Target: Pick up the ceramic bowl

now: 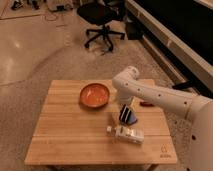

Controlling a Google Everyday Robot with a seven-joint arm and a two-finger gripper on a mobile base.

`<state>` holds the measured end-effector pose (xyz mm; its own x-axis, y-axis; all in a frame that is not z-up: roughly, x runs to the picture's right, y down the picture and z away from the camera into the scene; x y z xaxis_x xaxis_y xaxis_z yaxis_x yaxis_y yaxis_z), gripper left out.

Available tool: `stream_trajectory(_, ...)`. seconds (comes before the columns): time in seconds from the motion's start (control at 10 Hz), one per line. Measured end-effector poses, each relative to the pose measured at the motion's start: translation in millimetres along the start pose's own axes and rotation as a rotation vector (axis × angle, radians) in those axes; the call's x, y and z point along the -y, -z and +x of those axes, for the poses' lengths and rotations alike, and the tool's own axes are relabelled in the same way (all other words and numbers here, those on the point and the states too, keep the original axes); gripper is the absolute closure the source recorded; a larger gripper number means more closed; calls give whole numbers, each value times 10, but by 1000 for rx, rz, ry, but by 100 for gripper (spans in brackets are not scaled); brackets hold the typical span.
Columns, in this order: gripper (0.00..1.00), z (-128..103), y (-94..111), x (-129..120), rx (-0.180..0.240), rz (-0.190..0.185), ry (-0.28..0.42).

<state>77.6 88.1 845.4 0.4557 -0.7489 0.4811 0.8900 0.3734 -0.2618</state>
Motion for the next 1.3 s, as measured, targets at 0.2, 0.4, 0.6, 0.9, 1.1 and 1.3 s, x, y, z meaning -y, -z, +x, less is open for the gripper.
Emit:
stream_trajectory(0.2,20,-15,0,352,0,32,53)
stream_trajectory(0.4,20,-23,-30,618,5,59,90)
stream_trajectory(0.6,20,-3,-147,882,5,87,120)
stream_trajectory(0.9,20,142,-412,997,-11,100,121)
stream_trajectory(1.1,20,193,-596,955,-1,98,103)
stream_trajectory(1.3,22,180,-782,878,27,89,83)
